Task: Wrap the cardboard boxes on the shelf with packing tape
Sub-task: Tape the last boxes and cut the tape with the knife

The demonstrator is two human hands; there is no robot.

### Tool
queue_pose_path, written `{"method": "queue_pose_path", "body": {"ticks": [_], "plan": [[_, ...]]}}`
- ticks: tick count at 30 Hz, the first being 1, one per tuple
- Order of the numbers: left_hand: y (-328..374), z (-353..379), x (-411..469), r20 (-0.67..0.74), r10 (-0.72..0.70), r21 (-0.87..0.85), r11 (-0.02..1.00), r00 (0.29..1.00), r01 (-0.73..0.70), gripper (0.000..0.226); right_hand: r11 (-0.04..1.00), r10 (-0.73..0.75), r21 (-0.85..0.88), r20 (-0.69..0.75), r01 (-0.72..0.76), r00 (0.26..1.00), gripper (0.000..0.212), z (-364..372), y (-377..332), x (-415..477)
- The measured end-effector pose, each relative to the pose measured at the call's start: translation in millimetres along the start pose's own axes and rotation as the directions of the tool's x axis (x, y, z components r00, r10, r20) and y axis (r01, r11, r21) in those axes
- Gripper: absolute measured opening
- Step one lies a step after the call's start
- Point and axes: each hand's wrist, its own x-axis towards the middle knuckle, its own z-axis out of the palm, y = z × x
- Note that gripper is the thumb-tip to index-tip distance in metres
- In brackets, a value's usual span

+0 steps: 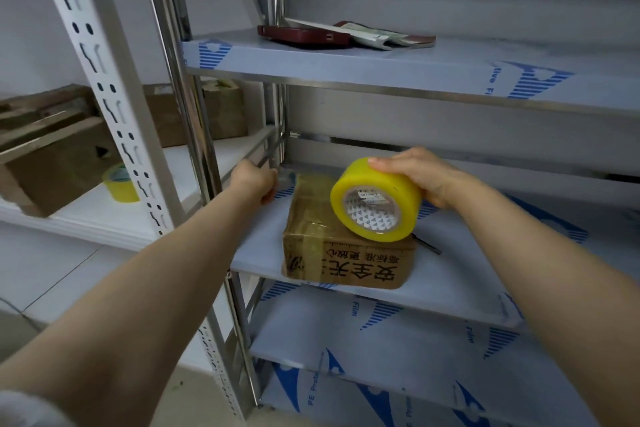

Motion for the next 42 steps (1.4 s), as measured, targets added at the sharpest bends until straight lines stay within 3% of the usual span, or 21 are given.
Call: {"method": "queue_pose_path", "body": {"ticks": [6, 12, 20, 25, 29, 39, 42], "plan": [[-31, 6, 2, -0.034, -0.089, 0.02, 0.996, 0.995, 0.09, 0.009, 0.919, -0.054, -0.387, 0.072, 0.077, 0.996, 0.024, -1, -8, 20], [-50, 13, -5, -0.092, -0.155, 0.043, 0.986, 0.984, 0.159, 0.027, 0.702, -0.035, -0.71, 0.051, 0.06, 0.998, 0.023, 19, -15, 47], [-65, 17, -1, -0.098, -0.218, -0.004, 0.976, 0.971, 0.219, 0.029, 0.611, -0.009, -0.788, 0.092, 0.078, 0.996, 0.028, 31, -20, 63], [-71, 22, 1, -0.046, -0.258, -0.023, 0.966, 0.965, 0.257, 0.013, 0.582, 0.009, -0.81, 0.095, 0.072, 0.995, 0.028, 34, -21, 67], [-72, 31, -1, 0.013, -0.312, -0.038, 0.949, 0.95, 0.313, 0.03, 0.561, 0.031, -0.826, 0.091, 0.058, 0.995, 0.029, 36, -21, 69], [-82, 39, 1, 0.099, -0.347, 0.171, 0.929, 0.933, 0.327, 0.028, 0.499, 0.021, -0.862, 0.116, 0.09, 0.993, 0.019, 48, -24, 71], [-83, 35, 6, -0.051, -0.169, 0.26, 0.949, 0.984, 0.176, 0.016, 0.501, 0.024, -0.862, 0.109, 0.083, 0.994, 0.025, 49, -24, 72]]}}
